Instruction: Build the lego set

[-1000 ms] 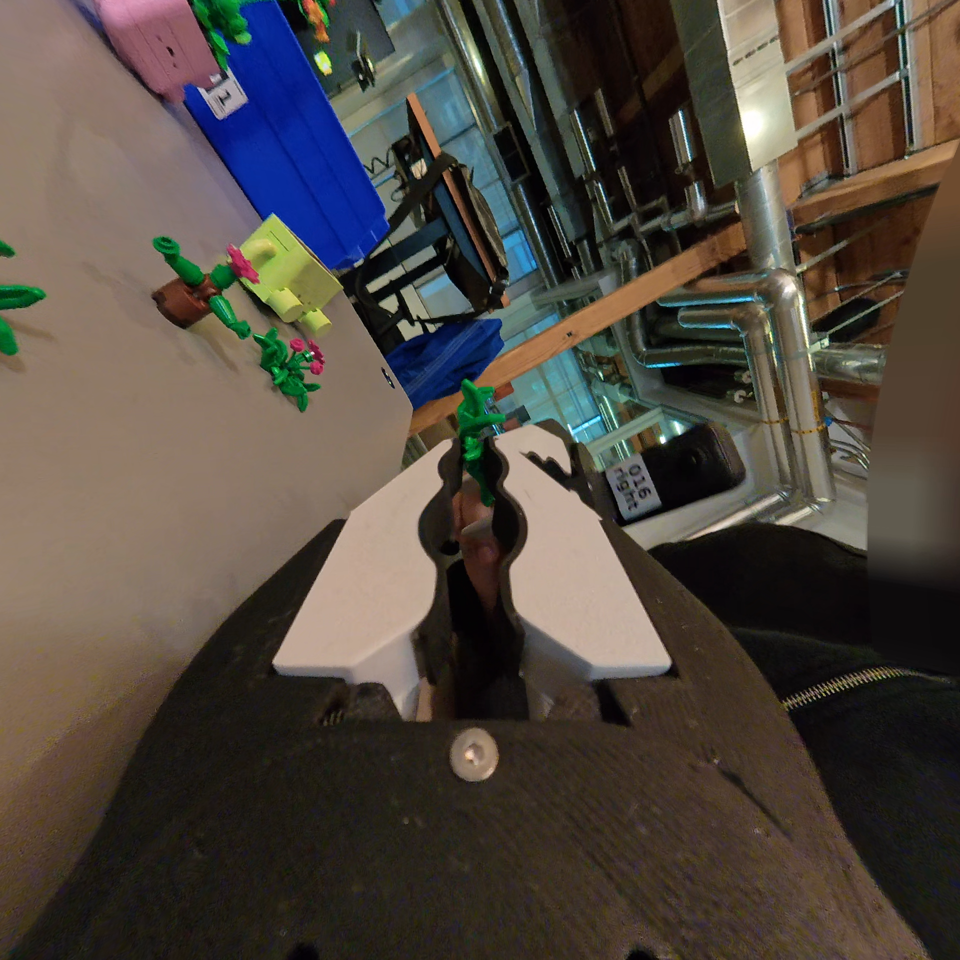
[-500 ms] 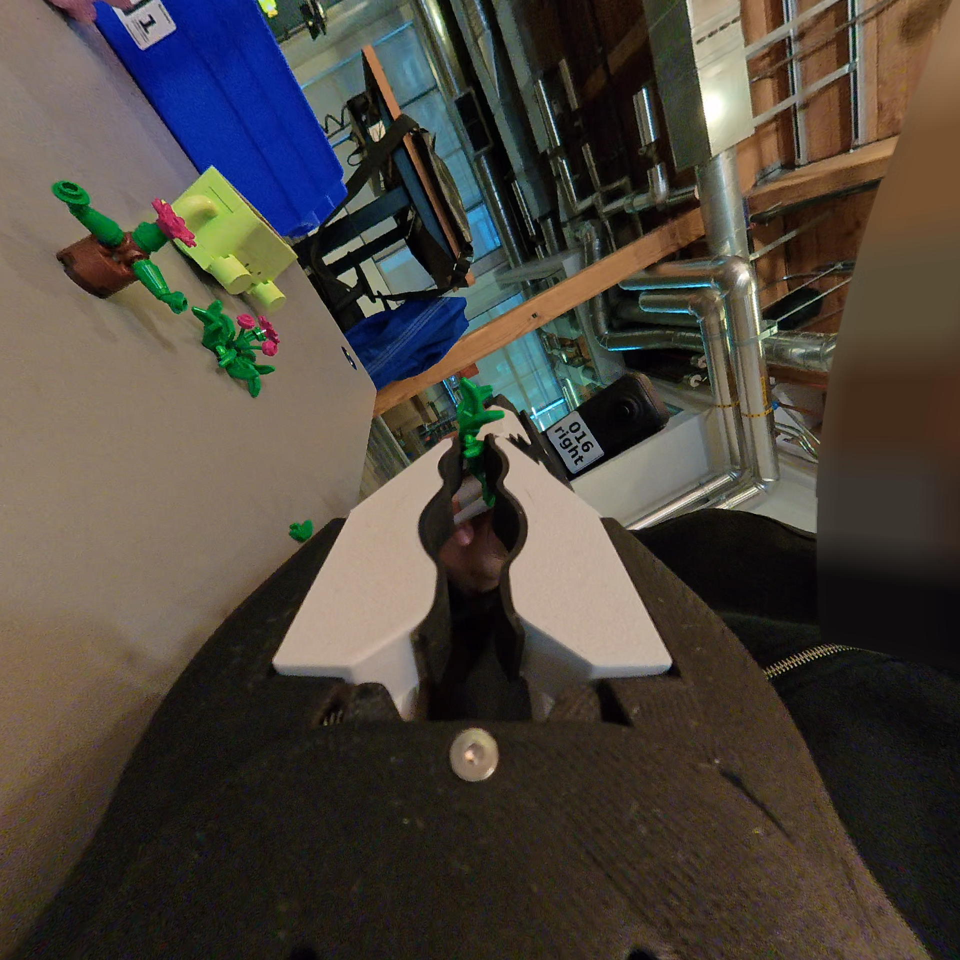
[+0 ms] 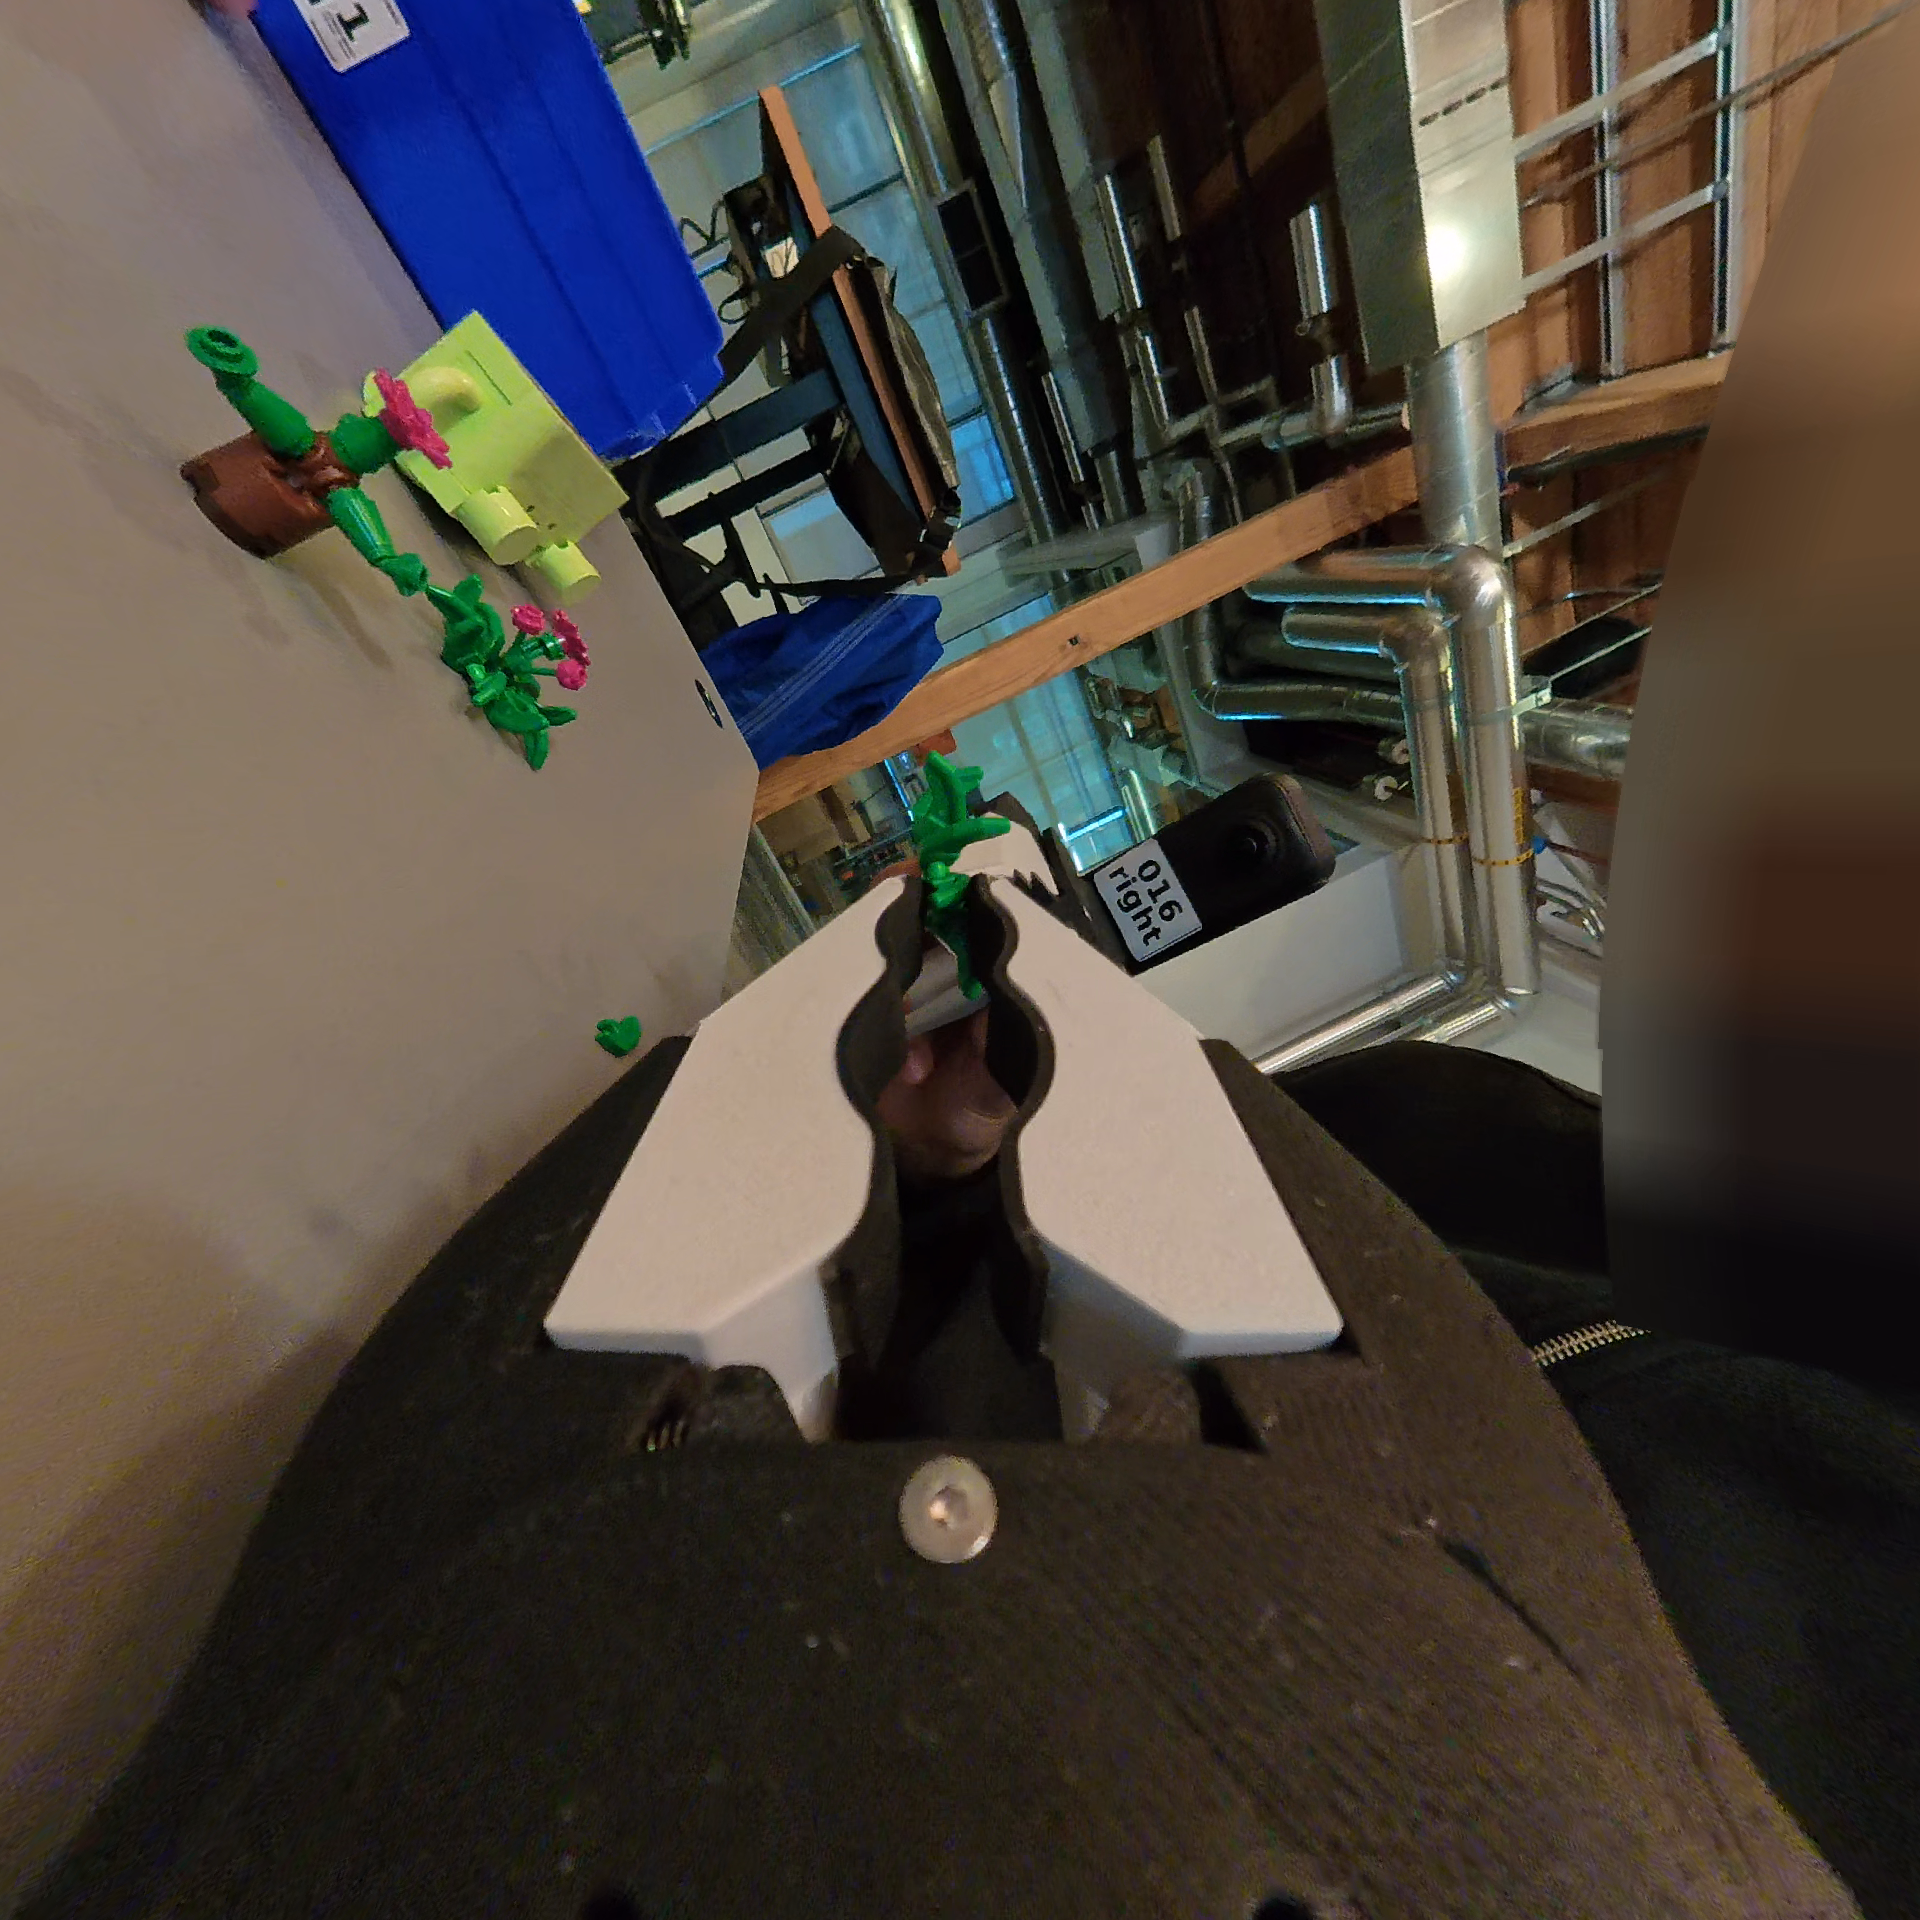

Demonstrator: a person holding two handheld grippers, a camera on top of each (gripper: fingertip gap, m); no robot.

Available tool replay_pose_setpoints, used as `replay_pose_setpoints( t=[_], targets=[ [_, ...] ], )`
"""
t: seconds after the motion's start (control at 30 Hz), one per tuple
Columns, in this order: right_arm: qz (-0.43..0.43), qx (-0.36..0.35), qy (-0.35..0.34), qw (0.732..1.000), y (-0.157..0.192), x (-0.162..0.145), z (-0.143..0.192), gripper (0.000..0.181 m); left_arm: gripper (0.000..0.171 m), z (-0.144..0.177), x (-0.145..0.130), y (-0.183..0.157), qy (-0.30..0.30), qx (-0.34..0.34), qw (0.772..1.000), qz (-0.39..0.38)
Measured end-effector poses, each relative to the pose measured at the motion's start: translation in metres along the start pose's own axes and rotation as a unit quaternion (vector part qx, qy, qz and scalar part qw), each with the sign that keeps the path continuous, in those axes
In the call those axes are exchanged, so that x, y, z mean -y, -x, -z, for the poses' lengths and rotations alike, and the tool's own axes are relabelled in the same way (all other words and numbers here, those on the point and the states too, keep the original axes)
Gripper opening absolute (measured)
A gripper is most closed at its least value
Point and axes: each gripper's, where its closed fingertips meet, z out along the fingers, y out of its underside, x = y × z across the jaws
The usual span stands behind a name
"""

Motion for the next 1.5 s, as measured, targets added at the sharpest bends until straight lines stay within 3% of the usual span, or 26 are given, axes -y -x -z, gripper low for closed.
replay_pose_setpoints(
  t=[0.13, 0.23, 0.37, 0.53, 0.87, 1.0, 1.4, 1.5],
  targets=[
    [-0.006, -0.001, -0.001, 1.0, -0.002, -0.001, -0.001, 0.001, 0.006, 0.0, 0.0, 0.002, 0.003, 0.006, 1.0, 0.003],
    [-0.008, -0.02, 0.015, 1.0, -0.012, -0.007, -0.001, 0.001, 0.029, 0.007, 0.009, 0.011, -0.014, 0.049, 0.998, -0.021],
    [-0.073, -0.016, 0.112, 0.991, -0.026, -0.046, -0.01, 0.001, 0.042, 0.026, 0.029, 0.019, -0.051, 0.115, 0.989, -0.075],
    [-0.117, -0.012, 0.165, 0.979, -0.03, -0.07, -0.019, 0.001, 0.041, 0.034, 0.036, 0.019, -0.055, 0.143, 0.981, -0.122],
    [-0.117, -0.03, 0.159, 0.98, -0.034, -0.067, -0.003, 0.012, 0.039, 0.034, 0.035, 0.02, -0.049, 0.141, 0.981, -0.124],
    [-0.121, 0.002, 0.167, 0.978, -0.016, -0.068, 0.003, 0.012, 0.039, 0.033, 0.034, 0.02, -0.048, 0.141, 0.981, -0.124],
    [-0.04, 0.021, 0.246, 0.968, -0.004, -0.083, -0.001, 0.021, 0.037, 0.024, 0.023, 0.021, -0.007, 0.165, 0.972, -0.168],
    [-0.02, 0.024, 0.273, 0.961, -0.005, -0.084, -0.001, 0.011, 0.037, 0.02, 0.017, 0.022, 0.017, 0.18, 0.964, -0.197]
  ],
)
